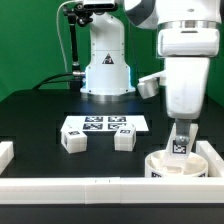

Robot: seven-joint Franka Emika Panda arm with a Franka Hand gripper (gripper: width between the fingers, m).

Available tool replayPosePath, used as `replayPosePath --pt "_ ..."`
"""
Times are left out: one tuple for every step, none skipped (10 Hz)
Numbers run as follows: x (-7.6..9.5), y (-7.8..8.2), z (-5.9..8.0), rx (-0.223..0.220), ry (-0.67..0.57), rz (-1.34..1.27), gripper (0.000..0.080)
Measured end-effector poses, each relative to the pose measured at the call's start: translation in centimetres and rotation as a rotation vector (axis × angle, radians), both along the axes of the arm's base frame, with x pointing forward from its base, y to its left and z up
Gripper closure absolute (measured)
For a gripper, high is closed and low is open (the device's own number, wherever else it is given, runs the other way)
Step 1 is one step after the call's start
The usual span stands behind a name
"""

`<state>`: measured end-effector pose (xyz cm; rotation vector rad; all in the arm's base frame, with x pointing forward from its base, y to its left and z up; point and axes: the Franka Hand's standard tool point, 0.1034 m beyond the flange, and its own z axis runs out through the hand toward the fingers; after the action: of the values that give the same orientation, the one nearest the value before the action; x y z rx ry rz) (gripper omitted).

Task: Assemble stool

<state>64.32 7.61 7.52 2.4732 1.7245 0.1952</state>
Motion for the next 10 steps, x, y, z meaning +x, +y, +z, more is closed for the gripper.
replayPosePath --pt "0.12 -0.15 0.02 0.024 -0.003 -0.065 0.0461" --pt "0.43 -0.23 0.16 0.044 -0.027 -0.095 0.0461" --pt "0.42 -0.14 0.16 0.057 -0.027 -0.159 0.0461" --pt "0.41 -0.03 0.17 0.077 -0.026 -0.236 0.0461" --pt "0.41 -0.03 0.16 0.092 -0.025 -0.303 0.0461" --pt "0.40 -0.04 0.15 0.107 -0.023 -0.364 0.0461" --pt "0.34 -0.25 0.00 0.132 -0.017 -0.450 0.0461" --pt "0.46 -0.78 -0.07 0.180 -0.012 -0.595 0.0461" --pt "0.53 -0.99 -0.08 0.216 -0.007 -0.700 0.0461" --pt "0.61 -0.97 -0.11 0.262 -0.019 -0.821 0.0461"
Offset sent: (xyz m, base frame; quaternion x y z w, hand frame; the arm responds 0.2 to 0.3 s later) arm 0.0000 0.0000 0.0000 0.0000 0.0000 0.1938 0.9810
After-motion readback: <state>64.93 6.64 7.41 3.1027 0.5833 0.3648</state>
